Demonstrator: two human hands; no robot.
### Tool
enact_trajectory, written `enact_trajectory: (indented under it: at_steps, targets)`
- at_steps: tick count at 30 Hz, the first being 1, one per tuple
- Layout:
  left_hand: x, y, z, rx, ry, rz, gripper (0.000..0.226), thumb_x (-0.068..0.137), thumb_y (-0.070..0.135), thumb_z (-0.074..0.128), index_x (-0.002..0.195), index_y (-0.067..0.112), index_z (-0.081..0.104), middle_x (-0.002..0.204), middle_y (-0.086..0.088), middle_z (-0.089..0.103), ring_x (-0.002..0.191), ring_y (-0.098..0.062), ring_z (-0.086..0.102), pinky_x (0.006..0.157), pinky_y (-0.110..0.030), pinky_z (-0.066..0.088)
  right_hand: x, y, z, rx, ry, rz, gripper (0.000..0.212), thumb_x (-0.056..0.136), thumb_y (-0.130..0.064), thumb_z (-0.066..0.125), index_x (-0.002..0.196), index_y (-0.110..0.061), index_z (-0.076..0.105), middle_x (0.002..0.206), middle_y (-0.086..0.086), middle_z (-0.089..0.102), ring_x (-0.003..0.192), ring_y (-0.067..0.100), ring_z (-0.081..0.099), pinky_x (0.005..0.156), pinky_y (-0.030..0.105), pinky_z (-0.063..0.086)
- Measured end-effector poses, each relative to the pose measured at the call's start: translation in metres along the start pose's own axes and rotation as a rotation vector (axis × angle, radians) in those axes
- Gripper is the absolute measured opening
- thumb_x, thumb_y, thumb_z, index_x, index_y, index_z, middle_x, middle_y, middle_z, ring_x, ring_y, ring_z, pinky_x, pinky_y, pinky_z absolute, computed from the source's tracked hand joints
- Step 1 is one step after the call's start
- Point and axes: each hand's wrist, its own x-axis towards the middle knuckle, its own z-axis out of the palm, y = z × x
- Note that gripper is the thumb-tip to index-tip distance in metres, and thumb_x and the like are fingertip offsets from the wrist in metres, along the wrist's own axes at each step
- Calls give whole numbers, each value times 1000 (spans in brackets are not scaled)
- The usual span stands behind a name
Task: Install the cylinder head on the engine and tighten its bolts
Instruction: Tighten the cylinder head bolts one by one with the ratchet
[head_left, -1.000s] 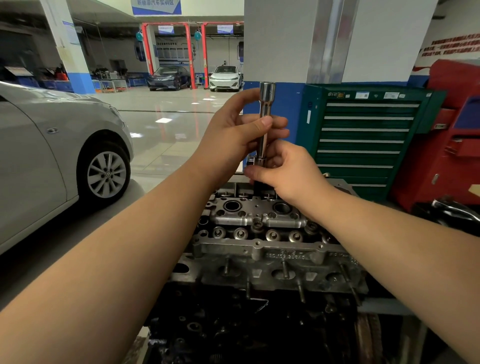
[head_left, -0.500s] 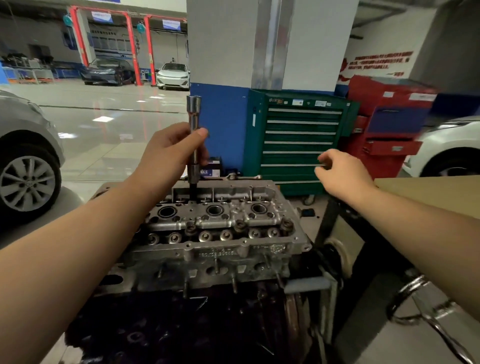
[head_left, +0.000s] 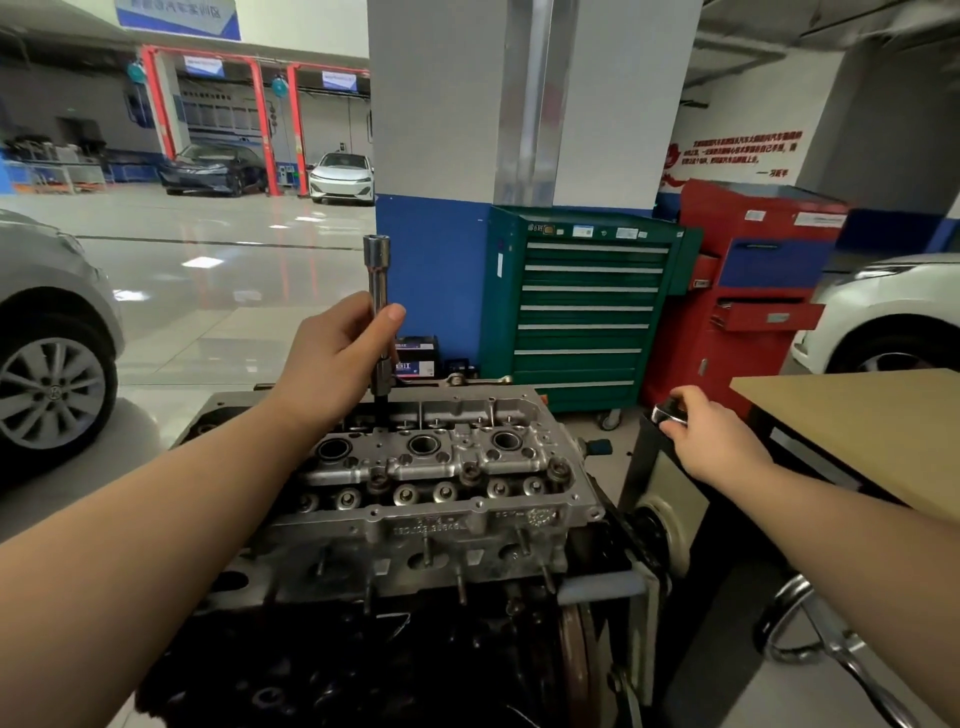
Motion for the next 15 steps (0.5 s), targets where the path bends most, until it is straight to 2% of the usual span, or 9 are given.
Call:
enact_trajectory:
  at_steps: [2, 4, 5, 7, 9, 11, 13, 15]
  targets:
    - [1, -1, 0, -9, 5, 1, 48, 102, 57, 55, 96, 10, 62, 86, -19, 68, 79, -42, 66, 81, -59, 57, 2, -14, -14, 192, 16, 31, 40, 106, -40, 54, 142, -24, 48, 119, 12, 67, 98, 32, 65, 78, 40, 51]
    - [3, -3, 0, 0, 5, 9, 46, 103, 54, 56, 93, 10, 60, 85, -19, 68, 77, -42, 66, 79, -59, 57, 8, -43, -41, 553, 6, 72, 29, 110, -34, 46, 132, -19, 56, 107, 13, 73, 74, 22, 66, 60, 33, 47]
    - [4, -4, 0, 13, 2, 16, 45, 104, 53, 55, 92, 10, 59, 84, -19, 68, 76, -42, 66, 78, -58, 57, 10, -60, -58, 751, -44, 91, 27, 111, -30, 42, 128, -15, 58, 96, 15, 75, 60, 19, 60, 50, 29, 42]
    - [5, -6, 0, 29, -7, 28, 44, 104, 54, 55, 88, 12, 59, 82, -17, 68, 76, -40, 66, 77, -55, 56, 7, -96, -96, 996, -159, 41, 27, 110, -27, 47, 123, -9, 63, 83, 17, 72, 48, 17, 50, 42, 24, 35]
    - [5, -8, 0, 33, -9, 29, 44, 103, 56, 54, 86, 16, 59, 81, -14, 69, 75, -36, 65, 76, -52, 56, -2, -133, -129, 1028, -271, -104, 24, 105, -29, 60, 119, -11, 68, 85, 15, 70, 50, 16, 52, 40, 23, 37]
    - [5, -8, 0, 36, -9, 35, 45, 101, 59, 53, 86, 18, 59, 79, -10, 69, 75, -32, 65, 76, -50, 56, -14, -170, -153, 983, -343, -258, 22, 103, -28, 64, 119, -14, 70, 86, 13, 72, 54, 17, 56, 41, 25, 41]
    - [4, -9, 0, 32, -13, 46, 45, 100, 61, 52, 87, 19, 60, 77, -7, 69, 75, -27, 66, 75, -48, 56, -25, -206, -169, 957, -411, -349, 22, 104, -27, 60, 119, -14, 71, 83, 13, 72, 55, 17, 57, 42, 27, 42]
    - [4, -10, -1, 20, -22, 52, 43, 100, 61, 52, 88, 20, 60, 78, -6, 69, 74, -25, 65, 74, -48, 56, -34, -240, -180, 956, -520, -361, 25, 105, -26, 53, 116, -10, 69, 78, 12, 67, 52, 18, 54, 40, 26, 40]
